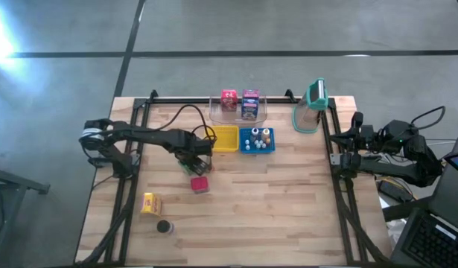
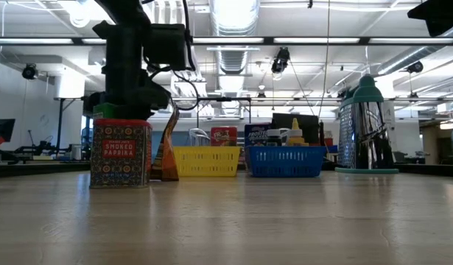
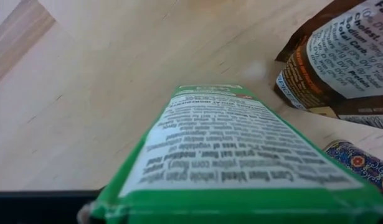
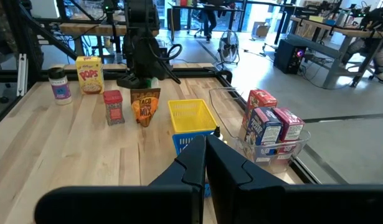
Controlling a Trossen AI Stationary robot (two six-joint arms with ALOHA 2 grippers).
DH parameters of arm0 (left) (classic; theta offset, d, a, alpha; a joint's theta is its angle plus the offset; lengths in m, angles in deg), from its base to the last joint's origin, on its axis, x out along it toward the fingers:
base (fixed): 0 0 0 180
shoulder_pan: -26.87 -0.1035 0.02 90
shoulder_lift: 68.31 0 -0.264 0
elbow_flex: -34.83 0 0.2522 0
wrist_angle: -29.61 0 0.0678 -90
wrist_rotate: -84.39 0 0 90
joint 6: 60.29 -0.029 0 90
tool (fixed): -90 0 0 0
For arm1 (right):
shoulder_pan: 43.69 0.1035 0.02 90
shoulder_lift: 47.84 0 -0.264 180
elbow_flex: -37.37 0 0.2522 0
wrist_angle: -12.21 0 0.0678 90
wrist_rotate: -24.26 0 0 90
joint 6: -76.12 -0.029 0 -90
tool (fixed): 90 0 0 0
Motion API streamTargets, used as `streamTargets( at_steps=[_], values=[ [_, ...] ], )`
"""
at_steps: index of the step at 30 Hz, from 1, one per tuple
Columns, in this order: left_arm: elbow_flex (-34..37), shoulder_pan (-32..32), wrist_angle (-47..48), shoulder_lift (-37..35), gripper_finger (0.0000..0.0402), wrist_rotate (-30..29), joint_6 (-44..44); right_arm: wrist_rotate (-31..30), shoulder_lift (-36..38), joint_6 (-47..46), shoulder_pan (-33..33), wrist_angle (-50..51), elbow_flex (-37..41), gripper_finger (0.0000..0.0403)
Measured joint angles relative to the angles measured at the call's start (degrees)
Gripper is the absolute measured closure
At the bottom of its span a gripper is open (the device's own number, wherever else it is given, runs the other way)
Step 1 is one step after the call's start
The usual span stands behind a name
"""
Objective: Pick & Place Kitchen Items
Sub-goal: Put the green cereal box into the transparent bin
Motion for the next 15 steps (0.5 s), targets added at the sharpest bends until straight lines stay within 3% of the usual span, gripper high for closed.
streamTargets(
  at_steps=[8,15],
  values=[
    [-1.8,-0.1,6.8,-1.5,0.0221,0.7,-2.4,0.0,0.0,0.0,0.0,0.0,0.0,0.0394],
    [-7.2,-2.0,11.7,-7.9,0.0226,-3.9,-6.2,0.0,0.0,0.0,0.0,0.0,0.0,0.0394]
  ],
)
